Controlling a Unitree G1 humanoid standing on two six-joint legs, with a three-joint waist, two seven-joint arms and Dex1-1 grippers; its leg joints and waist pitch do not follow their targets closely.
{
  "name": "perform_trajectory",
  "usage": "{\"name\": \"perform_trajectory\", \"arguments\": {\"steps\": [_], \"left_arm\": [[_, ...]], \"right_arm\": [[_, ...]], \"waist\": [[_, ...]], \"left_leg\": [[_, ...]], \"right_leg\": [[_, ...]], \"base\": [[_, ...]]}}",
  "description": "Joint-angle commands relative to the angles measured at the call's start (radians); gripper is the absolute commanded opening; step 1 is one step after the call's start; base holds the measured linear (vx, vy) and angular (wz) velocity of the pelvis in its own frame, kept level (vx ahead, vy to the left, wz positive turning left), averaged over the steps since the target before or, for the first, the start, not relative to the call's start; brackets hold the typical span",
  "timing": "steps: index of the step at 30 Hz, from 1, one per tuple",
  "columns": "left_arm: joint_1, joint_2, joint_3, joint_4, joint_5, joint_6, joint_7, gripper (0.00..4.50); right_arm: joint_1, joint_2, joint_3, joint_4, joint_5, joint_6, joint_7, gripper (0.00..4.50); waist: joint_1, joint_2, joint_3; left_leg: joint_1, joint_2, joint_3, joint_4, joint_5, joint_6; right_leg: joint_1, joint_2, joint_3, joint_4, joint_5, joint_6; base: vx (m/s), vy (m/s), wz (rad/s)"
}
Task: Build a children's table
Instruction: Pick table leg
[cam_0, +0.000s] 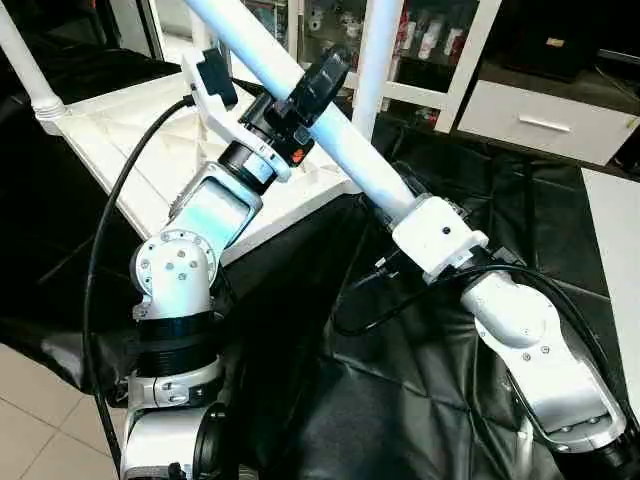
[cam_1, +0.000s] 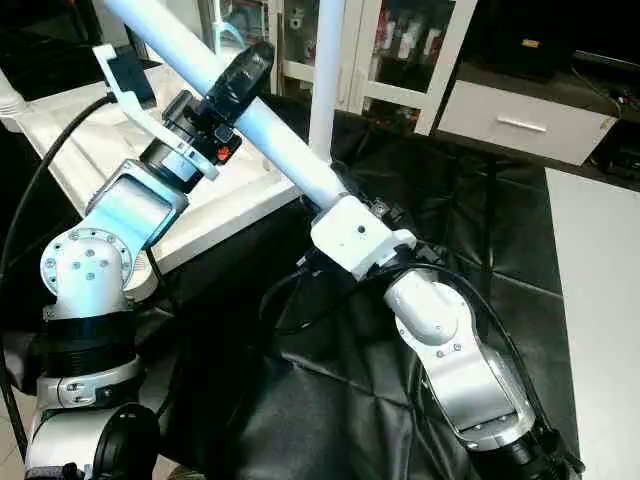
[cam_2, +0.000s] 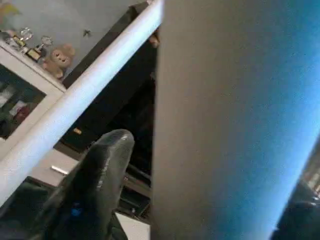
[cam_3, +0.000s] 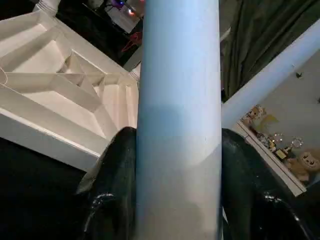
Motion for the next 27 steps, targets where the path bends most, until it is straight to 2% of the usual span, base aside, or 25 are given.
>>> {"name": "perform_trajectory", "arguments": {"steps": [1, 7, 8, 12, 15, 16, 17, 20, 24, 25, 26, 27], "left_arm": [[-0.015, 0.004, 0.000, 0.009, 0.016, -0.013, 0.013, 3.06], [-0.004, 0.016, 0.000, -0.018, 0.015, -0.019, 0.013, 2.61], [-0.001, 0.018, -0.002, -0.021, 0.020, -0.025, 0.020, 2.50], [0.006, 0.022, 0.000, -0.029, 0.020, -0.034, 0.017, 2.17], [0.010, 0.023, -0.003, -0.034, 0.022, -0.036, 0.017, 2.09], [0.014, 0.023, -0.004, -0.038, 0.025, -0.040, 0.023, 1.97], [0.016, 0.023, -0.005, -0.040, 0.026, -0.043, 0.027, 1.80], [0.028, 0.023, 0.003, -0.059, 0.019, -0.047, 0.040, 1.77], [0.031, 0.026, 0.003, -0.058, 0.016, -0.050, 0.033, 1.73], [0.028, 0.028, 0.005, -0.054, 0.016, -0.051, 0.031, 1.72], [0.026, 0.030, 0.007, -0.051, 0.016, -0.052, 0.030, 1.72], [0.023, 0.035, 0.007, -0.046, 0.019, -0.053, 0.026, 1.72]], "right_arm": [[-0.010, 0.003, -0.028, 0.008, -0.016, -0.006, -0.008, 1.86], [-0.014, 0.009, -0.027, 0.019, -0.024, -0.011, -0.003, 1.86], [-0.015, 0.012, -0.027, 0.022, -0.027, -0.015, -0.001, 1.86], [-0.016, 0.020, -0.028, 0.032, -0.029, -0.026, -0.001, 1.86], [-0.017, 0.024, -0.028, 0.039, -0.028, -0.037, -0.002, 1.86], [-0.020, 0.026, -0.028, 0.044, -0.028, -0.041, -0.002, 1.86], [-0.022, 0.028, -0.028, 0.048, -0.028, -0.043, -0.002, 1.86], [-0.036, 0.039, -0.025, 0.067, -0.029, -0.054, -0.001, 1.86], [-0.042, 0.043, -0.027, 0.079, -0.033, -0.059, -0.003, 1.86], [-0.044, 0.053, -0.033, 0.081, -0.007, -0.066, 0.010, 1.86], [-0.044, 0.060, -0.037, 0.082, 0.013, -0.071, 0.019, 2.42], [-0.046, 0.065, -0.041, 0.082, 0.026, -0.080, 0.025, 2.56]], "waist": [[0.002, -0.006, -0.079], [0.003, -0.006, -0.082], [0.003, -0.003, -0.082], [0.005, -0.007, -0.088], [0.006, -0.007, -0.088], [0.008, -0.014, -0.094], [0.008, -0.014, -0.093], [0.007, -0.008, -0.097], [0.008, -0.011, -0.097], [0.009, -0.009, -0.098], [0.009, -0.009, -0.099], [0.010, -0.005, -0.099]], "left_leg": [[0.018, 0.060, -0.038, -0.071, -0.129, -0.005], [0.017, 0.059, -0.037, -0.069, -0.102, 0.005], [0.016, 0.059, -0.037, -0.068, -0.101, 0.006], [0.016, 0.060, -0.037, -0.067, -0.095, 0.008], [0.016, 0.059, -0.036, -0.066, -0.092, 0.006], [0.016, 0.061, -0.037, -0.065, -0.080, 0.009], [0.016, 0.061, -0.036, -0.065, -0.080, 0.009], [0.017, 0.062, -0.036, -0.064, -0.083, 0.003], [0.016, 0.060, -0.035, -0.063, -0.089, -0.004], [0.018, 0.061, -0.035, -0.063, -0.094, -0.005], [0.019, 0.061, -0.035, -0.063, -0.099, -0.006], [0.019, 0.062, -0.037, -0.064, -0.101, -0.008]], "right_leg": [[0.054, -0.089, 0.069, -0.083, -0.124, -0.138], [0.054, -0.089, 0.068, -0.076, -0.072, -0.147], [0.054, -0.089, 0.068, -0.075, -0.062, -0.152], [0.058, -0.092, 0.068, -0.074, -0.065, -0.160], [0.057, -0.091, 0.068, -0.073, -0.065, -0.159], [0.061, -0.093, 0.067, -0.069, -0.055, -0.160], [0.058, -0.092, 0.067, -0.070, -0.054, -0.160], [0.058, -0.092, 0.066, -0.068, -0.044, -0.165], [0.059, -0.090, 0.067, -0.070, -0.047, -0.162], [0.058, -0.091, 0.067, -0.070, -0.054, -0.160], [0.058, -0.091, 0.066, -0.070, -0.057, -0.159], [0.057, -0.092, 0.066, -0.069, -0.057, -0.159]], "base": [[0.000, 0.000, 0.00], [0.000, 0.000, 0.00], [0.000, 0.000, 0.00], [0.000, 0.000, 0.00], [0.000, 0.000, 0.00], [0.000, 0.000, 0.00], [0.000, 0.000, 0.00], [0.000, 0.000, 0.00], [0.000, 0.000, 0.00], [0.000, 0.000, 0.00], [0.000, 0.000, 0.00], [0.000, 0.000, 0.00]]}}
